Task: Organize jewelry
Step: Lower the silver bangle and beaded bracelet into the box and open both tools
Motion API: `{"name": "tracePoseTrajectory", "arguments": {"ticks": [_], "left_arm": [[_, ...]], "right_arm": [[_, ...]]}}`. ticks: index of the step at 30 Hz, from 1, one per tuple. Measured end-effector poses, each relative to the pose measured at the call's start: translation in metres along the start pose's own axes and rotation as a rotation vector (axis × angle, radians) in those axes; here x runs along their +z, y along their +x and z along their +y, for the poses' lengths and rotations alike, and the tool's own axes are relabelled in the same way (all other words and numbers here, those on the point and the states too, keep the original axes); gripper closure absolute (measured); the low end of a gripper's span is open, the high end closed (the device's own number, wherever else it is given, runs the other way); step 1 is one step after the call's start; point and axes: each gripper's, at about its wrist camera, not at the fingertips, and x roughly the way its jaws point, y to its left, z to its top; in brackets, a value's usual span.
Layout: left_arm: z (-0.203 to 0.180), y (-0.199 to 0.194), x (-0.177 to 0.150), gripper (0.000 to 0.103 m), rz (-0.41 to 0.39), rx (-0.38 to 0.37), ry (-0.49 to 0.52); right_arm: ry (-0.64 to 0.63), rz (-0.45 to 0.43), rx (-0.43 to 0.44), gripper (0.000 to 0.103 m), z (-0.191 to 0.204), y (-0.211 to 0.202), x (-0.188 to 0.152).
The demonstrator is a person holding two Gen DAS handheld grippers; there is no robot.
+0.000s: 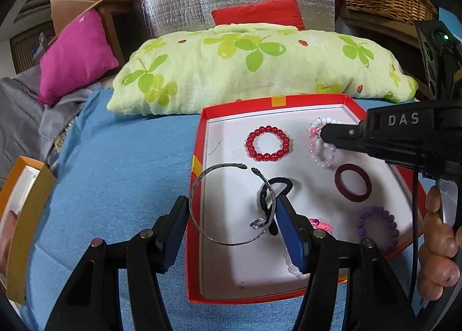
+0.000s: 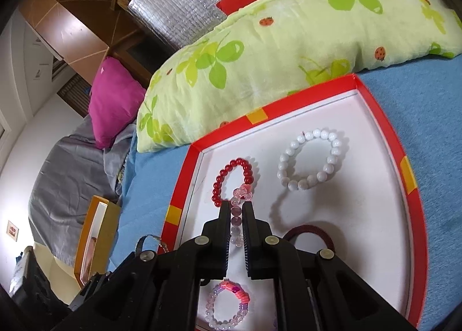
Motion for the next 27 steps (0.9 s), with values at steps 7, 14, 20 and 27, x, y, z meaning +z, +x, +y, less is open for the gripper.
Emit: {"name": "tracePoseTrajectory", "arguments": {"ticks": [7, 14, 20, 27], "left_arm": [[-0.004, 0.007, 0.024, 0.04, -0.021, -0.088, -0.033], [-0.029, 0.031, 0.042, 0.04, 0.008, -0.198, -0.001], [-0.043, 0.047, 0.044, 0.04, 0.028, -0.21, 0.021], [-0.054, 0.06, 0.042, 0.039, 0.056, -0.225, 0.059]], "right_arm": [[0.03, -0.042, -0.006, 0.094, -0.014, -0.017, 0.012], [0.059, -0.078, -0.049, 0.094, -0.036, -0.038, 0.019], [0.1, -0.055, -0.075, 0.094, -0.055, -0.038, 0.019], [0.116, -0.037, -0.081, 0.094, -0.065, -0.033, 0.019]]}}
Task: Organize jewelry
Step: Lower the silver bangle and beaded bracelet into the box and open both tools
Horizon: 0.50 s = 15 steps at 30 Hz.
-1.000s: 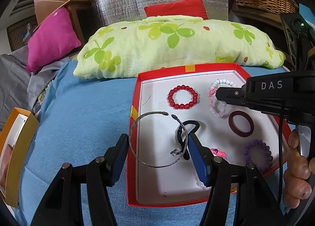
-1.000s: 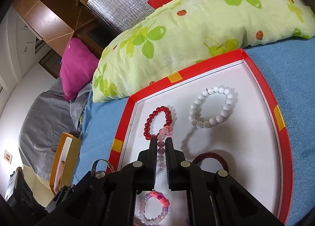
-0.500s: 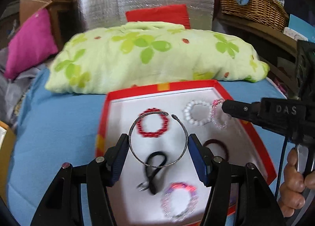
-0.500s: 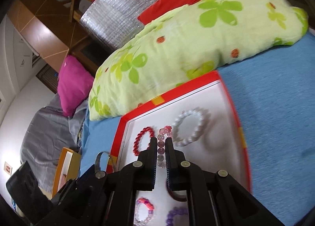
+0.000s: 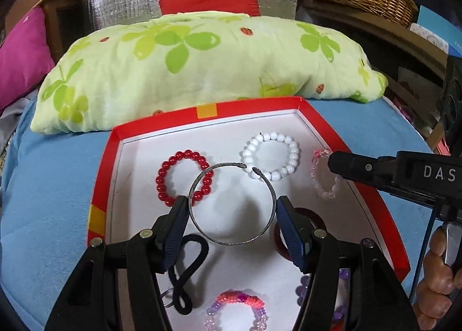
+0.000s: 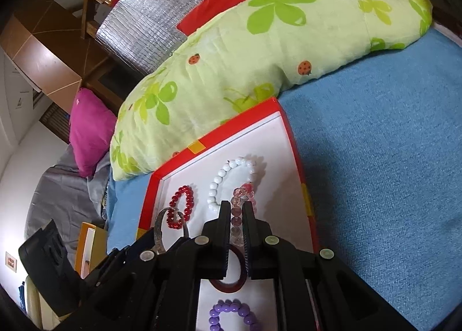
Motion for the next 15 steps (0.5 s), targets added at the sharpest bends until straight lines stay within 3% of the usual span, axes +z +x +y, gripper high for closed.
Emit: {"name": "tracePoseTrajectory", "arguments": {"ticks": [8, 15], "left_arm": [[0.004, -0.003, 0.002, 0.039, -0.015, -0.022, -0.006], [0.009, -0.019, 0.004, 0.039, -0.02, 0.003, -0.001]], "right_arm": [[0.008, 0.015, 0.0, 0.094, -0.003, 0.006, -0.001], [0.001, 0.018, 0.004, 0.094, 0.002, 0.011, -0.003]]}}
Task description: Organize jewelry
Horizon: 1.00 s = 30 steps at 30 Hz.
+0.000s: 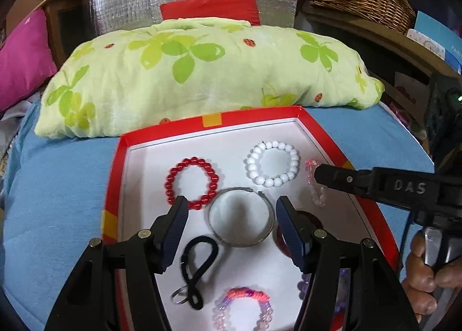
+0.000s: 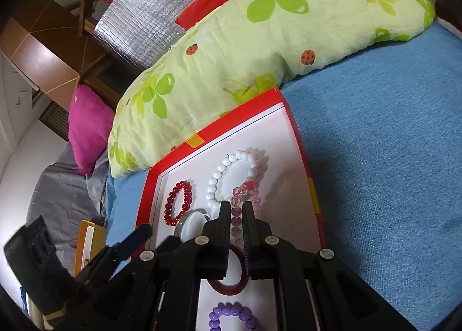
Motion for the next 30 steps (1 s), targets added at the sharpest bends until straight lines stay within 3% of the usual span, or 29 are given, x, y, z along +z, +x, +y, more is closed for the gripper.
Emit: {"name": "tracePoseTrajectory", "arguments": {"ticks": [11, 16, 18, 23, 30], "left_arm": [[0.011, -0.008, -0.011, 0.039, 0.057, 0.063, 0.005], [0.015, -0.017, -0.014, 0.039, 0.053, 0.07, -0.002], [0.017, -0.022, -0.015, 0.039, 0.049, 0.075, -0.004], [0.02, -0.029, -0.018, 0.038, 0.046, 0.08, -0.014], [0.022, -0.046, -0.026, 0.037, 0.035, 0.077, -0.035]], "right_arm": [[-0.001, 0.002, -0.06, 0.094, 0.002, 0.002, -0.004], [0.003, 0.03, -0.121, 0.089, -0.001, -0.001, -0.005], [0.0, 0.042, -0.133, 0.083, 0.0, -0.003, -0.005], [-0.006, 0.062, -0.091, 0.079, 0.004, -0.014, -0.006], [-0.016, 0.075, -0.096, 0.072, 0.007, -0.035, -0.017]]}}
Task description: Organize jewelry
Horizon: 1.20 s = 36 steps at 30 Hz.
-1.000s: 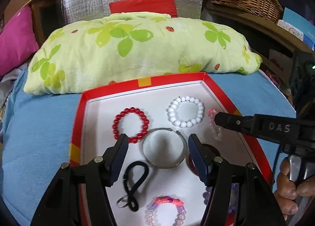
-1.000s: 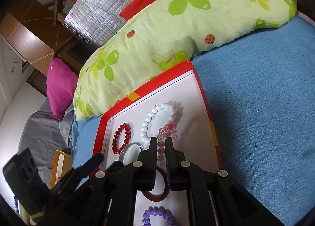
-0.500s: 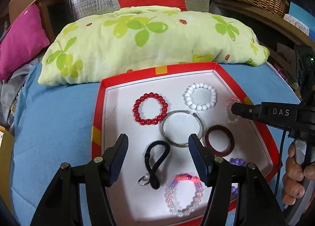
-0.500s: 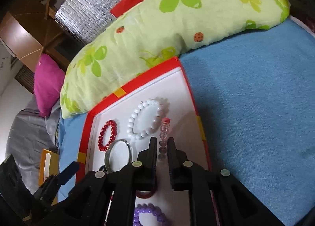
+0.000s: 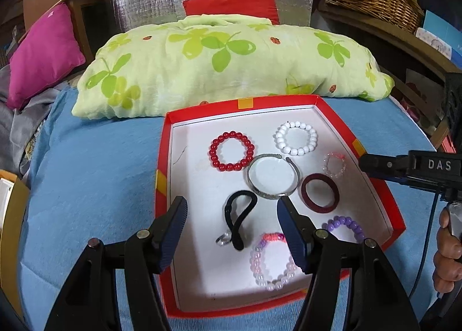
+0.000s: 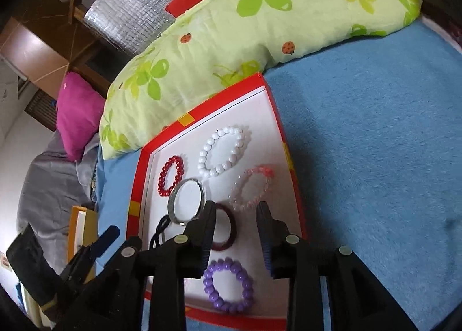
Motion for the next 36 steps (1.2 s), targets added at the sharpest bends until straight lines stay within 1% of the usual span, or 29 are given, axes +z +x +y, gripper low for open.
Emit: {"name": "tracePoseTrajectory", "arguments": {"ticks": [5, 6, 7, 8, 9, 13, 16, 18, 20, 22, 25, 28, 31, 36], "left_arm": [[-0.001, -0.02, -0.012, 0.035, -0.012, 0.03, -0.023], [-0.001, -0.027, -0.016, 0.035, -0.017, 0.039, -0.024], [-0.001, -0.032, -0.019, 0.035, -0.022, 0.043, -0.026], [-0.001, -0.038, -0.023, 0.035, -0.029, 0.048, -0.029], [0.001, -0.046, -0.027, 0.035, -0.038, 0.054, -0.036], [0.004, -0.07, -0.044, 0.034, -0.058, 0.067, -0.06], [0.007, -0.089, -0.061, 0.034, -0.072, 0.082, -0.082], [0.009, -0.101, -0.077, 0.034, -0.077, 0.106, -0.101], [0.011, -0.113, -0.095, 0.034, -0.079, 0.129, -0.132], [0.012, -0.124, -0.11, 0.034, -0.072, 0.132, -0.173], [0.009, -0.138, -0.127, 0.034, -0.065, 0.14, -0.191], [0.003, -0.157, -0.134, 0.034, -0.063, 0.128, -0.191], [-0.005, -0.179, -0.136, 0.034, -0.092, 0.134, -0.173], [-0.021, -0.22, -0.139, 0.034, -0.142, 0.129, -0.129]], "right_arm": [[-0.116, -0.049, -0.065, 0.071, 0.018, -0.023, -0.015], [-0.147, -0.061, -0.078, 0.069, 0.024, -0.029, -0.02], [-0.181, -0.073, -0.088, 0.065, 0.031, -0.035, -0.025], [-0.198, -0.081, -0.092, 0.054, 0.034, -0.039, -0.028], [-0.223, -0.099, -0.101, 0.046, 0.039, -0.045, -0.033], [-0.31, -0.173, -0.127, 0.045, 0.055, -0.069, -0.054], [-0.346, -0.213, -0.152, 0.045, 0.063, -0.082, -0.069], [-0.377, -0.235, -0.181, 0.045, 0.067, -0.091, -0.085], [-0.391, -0.246, -0.205, 0.045, 0.068, -0.097, -0.1], [-0.403, -0.243, -0.224, 0.045, 0.069, -0.103, -0.117], [-0.426, -0.245, -0.264, 0.045, 0.074, -0.112, -0.143], [-0.438, -0.238, -0.288, 0.045, 0.082, -0.124, -0.167], [-0.46, -0.246, -0.307, 0.045, 0.094, -0.142, -0.187], [-0.487, -0.291, -0.34, 0.043, 0.113, -0.18, -0.21]]}}
